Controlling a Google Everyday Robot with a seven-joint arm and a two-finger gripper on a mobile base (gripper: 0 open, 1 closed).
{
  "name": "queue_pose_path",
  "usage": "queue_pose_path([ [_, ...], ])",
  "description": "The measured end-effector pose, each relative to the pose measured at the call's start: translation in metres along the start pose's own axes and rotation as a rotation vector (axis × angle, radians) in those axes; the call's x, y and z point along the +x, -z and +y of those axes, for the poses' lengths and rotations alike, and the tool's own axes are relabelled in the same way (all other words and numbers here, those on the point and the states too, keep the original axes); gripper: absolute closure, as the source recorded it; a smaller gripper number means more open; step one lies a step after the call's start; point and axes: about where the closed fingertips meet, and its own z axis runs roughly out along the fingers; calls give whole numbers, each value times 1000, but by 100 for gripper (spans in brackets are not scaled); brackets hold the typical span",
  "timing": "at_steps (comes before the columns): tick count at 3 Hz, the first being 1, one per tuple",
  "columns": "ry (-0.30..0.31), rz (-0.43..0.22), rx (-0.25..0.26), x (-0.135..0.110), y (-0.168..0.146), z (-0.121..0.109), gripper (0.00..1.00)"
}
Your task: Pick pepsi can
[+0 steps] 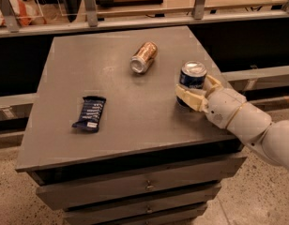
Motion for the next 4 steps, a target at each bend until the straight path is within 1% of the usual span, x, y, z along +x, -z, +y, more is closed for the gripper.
queue_pose_path([
  [1, 1, -9, 19, 0, -4, 6, 82],
  [4, 20, -44, 54, 1, -11, 17, 13],
])
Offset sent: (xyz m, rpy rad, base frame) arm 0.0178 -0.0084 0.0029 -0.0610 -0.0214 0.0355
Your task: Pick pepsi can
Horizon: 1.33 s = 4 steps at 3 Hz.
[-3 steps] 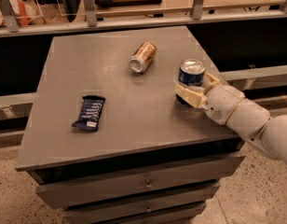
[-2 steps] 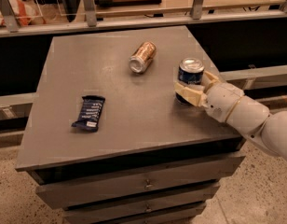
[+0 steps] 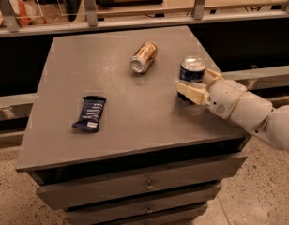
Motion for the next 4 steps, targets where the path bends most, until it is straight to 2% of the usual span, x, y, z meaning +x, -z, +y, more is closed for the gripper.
queue_pose_path([
  [1, 9, -10, 9, 0, -1, 2, 0],
  [2, 6, -13, 11, 3, 3, -2, 0],
  [4, -36, -92, 63, 37, 41, -27, 0],
])
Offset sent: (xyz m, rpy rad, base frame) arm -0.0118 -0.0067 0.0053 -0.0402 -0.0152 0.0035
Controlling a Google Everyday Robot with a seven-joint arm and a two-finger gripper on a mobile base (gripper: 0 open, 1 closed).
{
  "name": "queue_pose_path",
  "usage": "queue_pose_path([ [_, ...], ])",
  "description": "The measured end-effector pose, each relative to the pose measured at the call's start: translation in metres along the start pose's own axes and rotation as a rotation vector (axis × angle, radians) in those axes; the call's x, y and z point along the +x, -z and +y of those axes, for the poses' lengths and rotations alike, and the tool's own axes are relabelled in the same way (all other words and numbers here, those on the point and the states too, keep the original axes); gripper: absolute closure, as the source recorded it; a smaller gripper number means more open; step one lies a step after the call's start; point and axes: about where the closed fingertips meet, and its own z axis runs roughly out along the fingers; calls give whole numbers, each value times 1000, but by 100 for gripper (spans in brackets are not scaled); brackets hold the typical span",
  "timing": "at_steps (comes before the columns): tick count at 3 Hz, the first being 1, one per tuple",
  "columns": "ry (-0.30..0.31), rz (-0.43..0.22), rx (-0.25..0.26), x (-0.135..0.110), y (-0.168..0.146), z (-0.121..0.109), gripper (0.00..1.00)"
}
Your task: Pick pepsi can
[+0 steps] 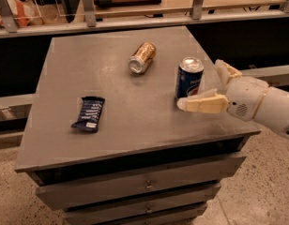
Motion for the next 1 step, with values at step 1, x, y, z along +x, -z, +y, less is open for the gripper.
queue_pose_path([
  [1, -3, -15, 23, -2, 0, -7, 0],
])
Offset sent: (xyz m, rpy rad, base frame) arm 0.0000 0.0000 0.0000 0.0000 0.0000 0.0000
